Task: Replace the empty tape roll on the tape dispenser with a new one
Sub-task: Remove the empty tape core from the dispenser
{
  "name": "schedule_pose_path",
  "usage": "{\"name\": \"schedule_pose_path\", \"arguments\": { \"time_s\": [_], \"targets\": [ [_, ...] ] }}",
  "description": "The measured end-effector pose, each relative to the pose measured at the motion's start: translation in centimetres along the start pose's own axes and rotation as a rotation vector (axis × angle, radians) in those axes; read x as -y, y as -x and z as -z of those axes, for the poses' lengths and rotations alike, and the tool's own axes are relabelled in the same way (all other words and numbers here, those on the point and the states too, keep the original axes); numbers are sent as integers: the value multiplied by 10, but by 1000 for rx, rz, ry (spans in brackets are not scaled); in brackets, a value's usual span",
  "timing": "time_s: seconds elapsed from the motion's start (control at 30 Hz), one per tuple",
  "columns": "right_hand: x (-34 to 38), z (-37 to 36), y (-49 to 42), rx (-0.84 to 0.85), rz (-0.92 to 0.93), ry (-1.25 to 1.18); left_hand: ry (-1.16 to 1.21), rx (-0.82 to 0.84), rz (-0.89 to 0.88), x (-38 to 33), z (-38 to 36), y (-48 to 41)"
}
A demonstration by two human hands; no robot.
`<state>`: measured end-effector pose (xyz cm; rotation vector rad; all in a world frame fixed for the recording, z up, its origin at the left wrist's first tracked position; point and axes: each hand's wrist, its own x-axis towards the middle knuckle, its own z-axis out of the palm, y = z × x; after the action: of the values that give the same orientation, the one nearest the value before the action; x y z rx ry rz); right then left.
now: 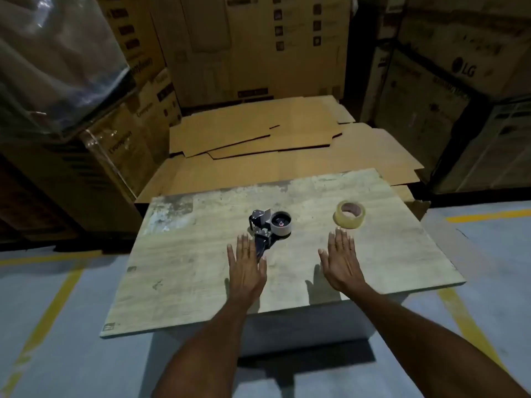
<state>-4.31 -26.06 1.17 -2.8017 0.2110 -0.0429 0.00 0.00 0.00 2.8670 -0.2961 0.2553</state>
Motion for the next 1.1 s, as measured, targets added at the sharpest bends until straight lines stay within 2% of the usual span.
{"name": "schedule_pose_path", "arguments": {
  "time_s": [0.1,0.17,0.27,0.37,0.6,0.9,1.1],
  "targets": [
    [4,2,-5,-101,-3,-32,17,-92,-65,2,3,-11],
    [2,1,-7,-157,-7,-70,36,-117,-49,5,5,-17],
    [-2,4,-15,-208,10,-133,75,-17,13,12,-1,-30],
    [-6,8,-29,-151,-19,-199,74,151,35,20,-15,-42],
    [-18,11,-65,-79,-33,-312,155,302,110,25,-22,-69],
    [-32,-16,-81,102,-117,-549,250,348,171,24,-23,-78],
    [-19,-32,-75,142,-101,-559,235,406,118,28,-35,-89]
  ]
}}
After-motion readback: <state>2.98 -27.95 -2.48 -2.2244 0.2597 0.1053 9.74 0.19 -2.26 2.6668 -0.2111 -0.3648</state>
